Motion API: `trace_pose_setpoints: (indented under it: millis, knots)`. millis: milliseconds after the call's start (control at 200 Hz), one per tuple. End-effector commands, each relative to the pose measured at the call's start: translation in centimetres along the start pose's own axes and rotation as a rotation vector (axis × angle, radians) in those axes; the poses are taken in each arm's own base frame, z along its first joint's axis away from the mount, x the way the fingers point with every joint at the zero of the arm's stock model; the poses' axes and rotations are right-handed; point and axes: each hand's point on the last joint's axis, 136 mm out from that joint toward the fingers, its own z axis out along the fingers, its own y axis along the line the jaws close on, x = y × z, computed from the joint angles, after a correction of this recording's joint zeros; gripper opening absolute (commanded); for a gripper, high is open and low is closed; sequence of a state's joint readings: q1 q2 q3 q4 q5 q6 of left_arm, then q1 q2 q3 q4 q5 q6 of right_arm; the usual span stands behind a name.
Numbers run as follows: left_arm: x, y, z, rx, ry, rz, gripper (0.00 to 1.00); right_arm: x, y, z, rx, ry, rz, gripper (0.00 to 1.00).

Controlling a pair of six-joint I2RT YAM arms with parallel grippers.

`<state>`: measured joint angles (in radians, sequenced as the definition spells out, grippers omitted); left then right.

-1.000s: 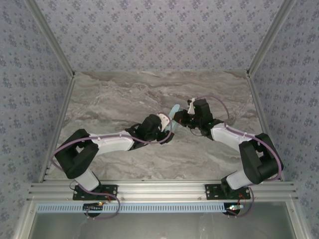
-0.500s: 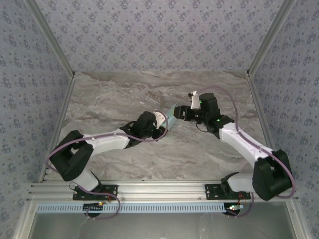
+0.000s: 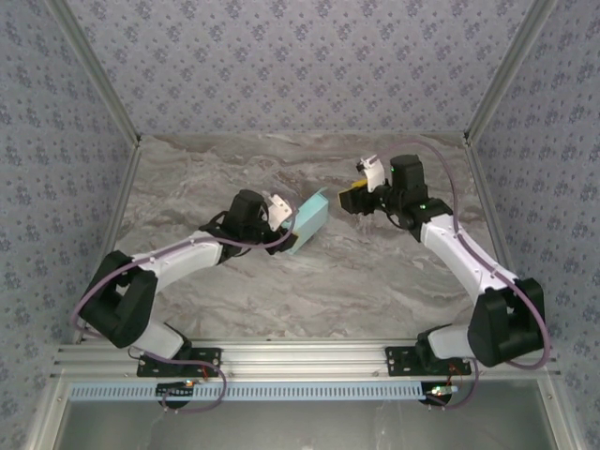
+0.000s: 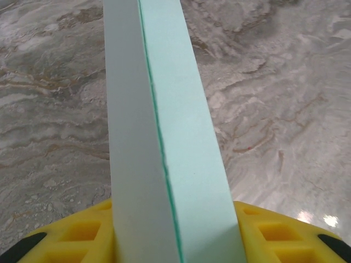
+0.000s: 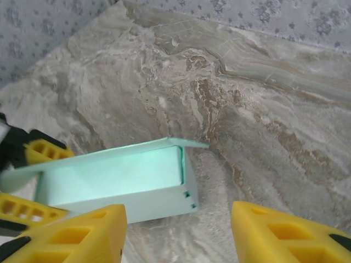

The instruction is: Fold the paper box

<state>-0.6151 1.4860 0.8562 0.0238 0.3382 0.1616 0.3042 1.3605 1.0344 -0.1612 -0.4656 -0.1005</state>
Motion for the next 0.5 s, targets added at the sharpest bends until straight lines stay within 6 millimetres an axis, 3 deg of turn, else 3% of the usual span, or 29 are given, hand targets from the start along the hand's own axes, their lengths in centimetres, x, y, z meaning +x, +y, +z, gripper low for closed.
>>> trace_pose_setpoints:
  millis: [0, 205, 495]
  knots:
    - [-3.4, -1.7, -2.7, 0.104, -0.049, 0.123, 0.13, -0.3, 1.6, 0.3, -0.117, 0.029, -0.24, 0.54]
    - [-3.6, -2.2, -4.5, 0.132, -0.03, 0.138, 0.11, 1.8, 2.2, 0.8, -0.204, 0.133, -0.367, 0.54]
    - [-4.5, -3.1, -5.9, 0.153, -0.063, 0.151, 0.11, 1.7, 1.9, 1.3, -0.193, 0.126, -0.47, 0.49]
